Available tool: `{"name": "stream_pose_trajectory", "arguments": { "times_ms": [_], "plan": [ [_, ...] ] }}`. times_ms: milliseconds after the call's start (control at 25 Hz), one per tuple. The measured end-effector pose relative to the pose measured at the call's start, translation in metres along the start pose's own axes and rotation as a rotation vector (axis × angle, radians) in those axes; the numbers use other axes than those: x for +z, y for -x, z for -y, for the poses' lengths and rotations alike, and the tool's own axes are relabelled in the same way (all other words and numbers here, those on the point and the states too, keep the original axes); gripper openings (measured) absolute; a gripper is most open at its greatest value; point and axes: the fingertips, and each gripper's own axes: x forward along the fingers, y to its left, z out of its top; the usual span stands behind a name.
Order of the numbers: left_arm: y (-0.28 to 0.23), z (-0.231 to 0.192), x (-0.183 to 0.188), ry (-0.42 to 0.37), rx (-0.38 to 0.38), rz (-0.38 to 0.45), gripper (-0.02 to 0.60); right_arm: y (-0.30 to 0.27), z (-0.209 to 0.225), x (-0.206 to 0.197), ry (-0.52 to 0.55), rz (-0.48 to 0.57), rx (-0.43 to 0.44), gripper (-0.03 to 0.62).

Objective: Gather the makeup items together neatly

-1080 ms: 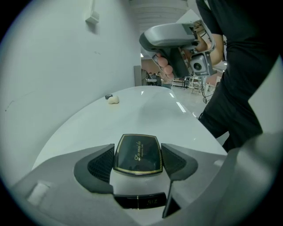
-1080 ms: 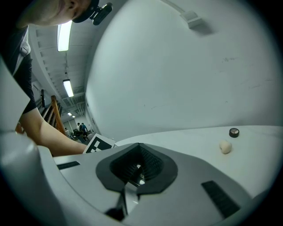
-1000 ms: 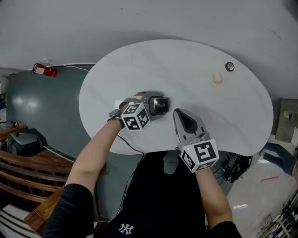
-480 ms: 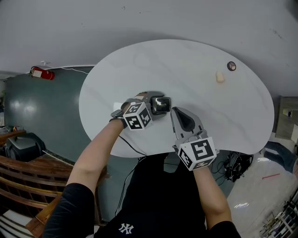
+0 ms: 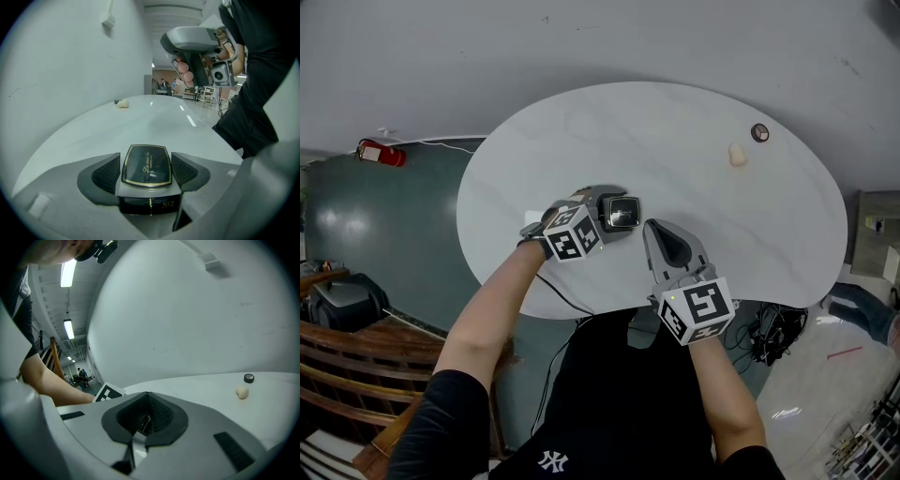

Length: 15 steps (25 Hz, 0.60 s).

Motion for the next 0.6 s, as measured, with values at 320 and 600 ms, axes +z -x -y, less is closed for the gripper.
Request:
{"name": "stream_pose_trajectory", "arguments": {
  "times_ms": [320,600],
  "plan": [
    [0.01,0.0,0.012,-0.003,0.005,0.008,0.328,0.011,0.001,0.004,-0.011,0.006,-0.01,0.012],
    [0.031,0.007,0.043,0.014,0.038,0.048,0.328,0.031,-0.001,0.012,-0.012,0.014,-0.019,0.012]
  ]
}}
